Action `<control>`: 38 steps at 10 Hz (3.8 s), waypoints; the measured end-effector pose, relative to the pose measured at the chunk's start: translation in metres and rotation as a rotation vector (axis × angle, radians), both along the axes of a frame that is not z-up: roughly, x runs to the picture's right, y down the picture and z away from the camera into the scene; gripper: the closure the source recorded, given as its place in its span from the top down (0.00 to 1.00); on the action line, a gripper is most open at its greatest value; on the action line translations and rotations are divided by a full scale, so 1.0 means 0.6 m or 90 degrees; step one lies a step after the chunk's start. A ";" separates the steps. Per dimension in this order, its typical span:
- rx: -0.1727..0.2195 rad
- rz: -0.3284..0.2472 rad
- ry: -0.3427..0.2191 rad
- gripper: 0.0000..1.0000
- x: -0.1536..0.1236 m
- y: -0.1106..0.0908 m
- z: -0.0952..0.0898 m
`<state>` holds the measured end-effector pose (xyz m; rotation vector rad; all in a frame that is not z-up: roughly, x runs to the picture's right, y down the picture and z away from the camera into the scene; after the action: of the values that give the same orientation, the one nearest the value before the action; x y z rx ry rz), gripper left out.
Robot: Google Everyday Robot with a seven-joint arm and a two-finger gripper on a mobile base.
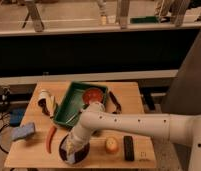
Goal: Wipe purple bowl with towel
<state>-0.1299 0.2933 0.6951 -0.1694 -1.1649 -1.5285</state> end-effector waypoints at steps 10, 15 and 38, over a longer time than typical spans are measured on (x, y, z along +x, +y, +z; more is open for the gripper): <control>0.046 -0.011 0.093 0.00 0.045 -0.022 0.079; 0.065 0.000 0.052 0.00 -0.027 -0.038 0.089; 0.074 -0.050 0.111 0.00 0.028 -0.032 0.108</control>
<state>-0.1128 0.2739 0.7598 -0.2686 -0.9389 -1.6119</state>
